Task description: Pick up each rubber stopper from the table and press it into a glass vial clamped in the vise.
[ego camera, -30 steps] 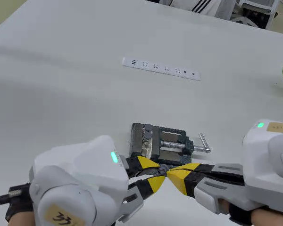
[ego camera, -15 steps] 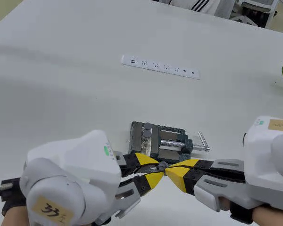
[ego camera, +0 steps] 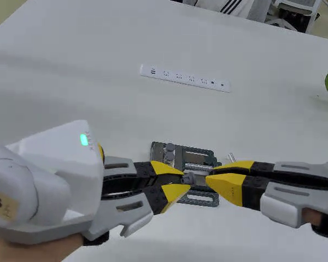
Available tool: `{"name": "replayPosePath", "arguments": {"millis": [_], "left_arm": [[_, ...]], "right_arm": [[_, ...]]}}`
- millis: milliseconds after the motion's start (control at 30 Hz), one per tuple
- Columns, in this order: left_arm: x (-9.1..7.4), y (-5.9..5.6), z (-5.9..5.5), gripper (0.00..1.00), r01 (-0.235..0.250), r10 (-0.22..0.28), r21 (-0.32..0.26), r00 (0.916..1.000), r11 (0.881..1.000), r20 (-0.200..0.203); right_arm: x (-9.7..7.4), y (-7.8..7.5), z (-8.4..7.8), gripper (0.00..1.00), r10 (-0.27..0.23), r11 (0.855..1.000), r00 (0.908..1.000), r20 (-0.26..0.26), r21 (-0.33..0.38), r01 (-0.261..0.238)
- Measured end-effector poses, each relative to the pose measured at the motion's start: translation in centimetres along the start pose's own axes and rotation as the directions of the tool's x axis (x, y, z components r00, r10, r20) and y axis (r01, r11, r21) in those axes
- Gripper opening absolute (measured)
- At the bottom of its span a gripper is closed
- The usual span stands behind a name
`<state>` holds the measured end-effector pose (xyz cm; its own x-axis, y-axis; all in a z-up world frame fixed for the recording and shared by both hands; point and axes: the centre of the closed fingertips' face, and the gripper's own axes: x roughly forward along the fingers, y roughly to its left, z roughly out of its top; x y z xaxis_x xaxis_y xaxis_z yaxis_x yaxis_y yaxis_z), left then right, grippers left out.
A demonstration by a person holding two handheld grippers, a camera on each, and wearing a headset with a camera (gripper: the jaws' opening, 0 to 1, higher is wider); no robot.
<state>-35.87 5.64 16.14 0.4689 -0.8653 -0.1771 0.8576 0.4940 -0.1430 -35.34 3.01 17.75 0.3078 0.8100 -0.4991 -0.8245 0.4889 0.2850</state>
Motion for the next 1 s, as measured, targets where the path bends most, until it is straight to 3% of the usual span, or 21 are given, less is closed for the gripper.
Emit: {"name": "replayPosePath", "arguments": {"millis": [33, 100, 133, 167, 233, 267, 300, 333, 367, 400, 500, 533, 633, 667, 833, 1000], "left_arm": [[-0.1, -0.7, 0.6, 0.04, 0.049, -0.048, -0.03, 0.9986, 0.998, 0.024], [-0.4, -0.7, 1.4, 0.04, 0.073, -0.07, -0.059, 0.9963, 0.996, 0.051], [-0.6, -1.4, 1.9, 0.04, 0.13, -0.123, -0.102, 0.9897, 0.986, 0.074], [-0.8, -1.3, 2.5, 0.04, 0.136, -0.126, -0.108, 0.9872, 0.985, 0.098], [-1.4, -1.8, 3.5, 0.04, 0.207, -0.183, -0.179, 0.9728, 0.962, 0.142], [-1.6, -2.0, 3.8, 0.04, 0.232, -0.205, -0.187, 0.9668, 0.954, 0.152], [-1.8, -1.8, 4.2, 0.04, 0.233, -0.204, -0.182, 0.9648, 0.955, 0.166], [-2.0, -2.3, 4.4, 0.04, 0.269, -0.237, -0.198, 0.9558, 0.942, 0.174], [-2.3, -2.5, 4.8, 0.04, 0.287, -0.254, -0.193, 0.9505, 0.938, 0.18], [-2.3, -2.4, 4.9, 0.04, 0.281, -0.248, -0.189, 0.9517, 0.941, 0.181], [-2.5, -2.9, 5.6, 0.04, 0.317, -0.28, -0.191, 0.9394, 0.929, 0.198], [-2.6, -3.1, 6.0, 0.04, 0.338, -0.296, -0.201, 0.9314, 0.92, 0.213], [-2.7, -3.5, 6.6, 0.04, 0.367, -0.316, -0.212, 0.9183, 0.906, 0.238], [-2.7, -3.6, 6.6, 0.04, 0.375, -0.324, -0.214, 0.9153, 0.902, 0.24], [-2.9, -4.1, 6.9, 0.04, 0.396, -0.341, -0.216, 0.9056, 0.893, 0.253], [-3.1, -4.4, 7.2, 0.03, 0.413, -0.352, -0.222, 0.8972, 0.883, 0.266]], "right_arm": [[-0.2, 0.5, 0.4, 0.09, 0.035, 0.999, 0.9993, 0.012, -0.016, -0.035], [-0.5, 1.0, 0.5, 0.13, 0.076, 0.996, 0.9971, -0.003, -0.044, -0.076], [-0.7, 1.2, 0.8, 0.16, 0.088, 0.992, 0.9961, -0.004, -0.094, -0.088], [-0.8, 1.4, 0.8, 0.17, 0.094, 0.99, 0.9955, -0.011, -0.108, -0.095], [-1.2, 2.6, 1.5, 0.16, 0.152, 0.978, 0.9884, 0.001, -0.145, -0.15], [-1.4, 2.8, 1.7, 0.16, 0.158, 0.978, 0.9874, 0.007, -0.14, -0.155], [-1.6, 3.3, 2.1, 0.17, 0.186, 0.973, 0.9825, 0.015, -0.145, -0.182], [-1.7, 3.6, 2.3, 0.17, 0.2, 0.97, 0.9798, 0.016, -0.144, -0.195], [-1.9, 3.9, 2.6, 0.17, 0.216, 0.966, 0.9761, 0.02, -0.151, -0.211], [-2.0, 4.0, 2.7, 0.17, 0.224, 0.963, 0.9745, 0.02, -0.158, -0.218], [-2.2, 4.3, 3.0, 0.18, 0.244, 0.955, 0.9696, 0.013, -0.177, -0.238], [-2.3, 4.5, 3.3, 0.18, 0.27, 0.949, 0.9626, 0.022, -0.174, -0.262], [-2.5, 5.6, 3.9, 0.17, 0.317, 0.936, 0.9477, 0.039, -0.172, -0.306], [-2.5, 5.7, 4.1, 0.17, 0.317, 0.936, 0.9475, 0.042, -0.176, -0.305], [-2.6, 6.6, 4.4, 0.16, 0.354, 0.921, 0.9343, 0.04, -0.189, -0.341], [-2.6, 7.0, 4.3, 0.15, 0.37, 0.913, 0.9285, 0.035, -0.196, -0.356]]}}
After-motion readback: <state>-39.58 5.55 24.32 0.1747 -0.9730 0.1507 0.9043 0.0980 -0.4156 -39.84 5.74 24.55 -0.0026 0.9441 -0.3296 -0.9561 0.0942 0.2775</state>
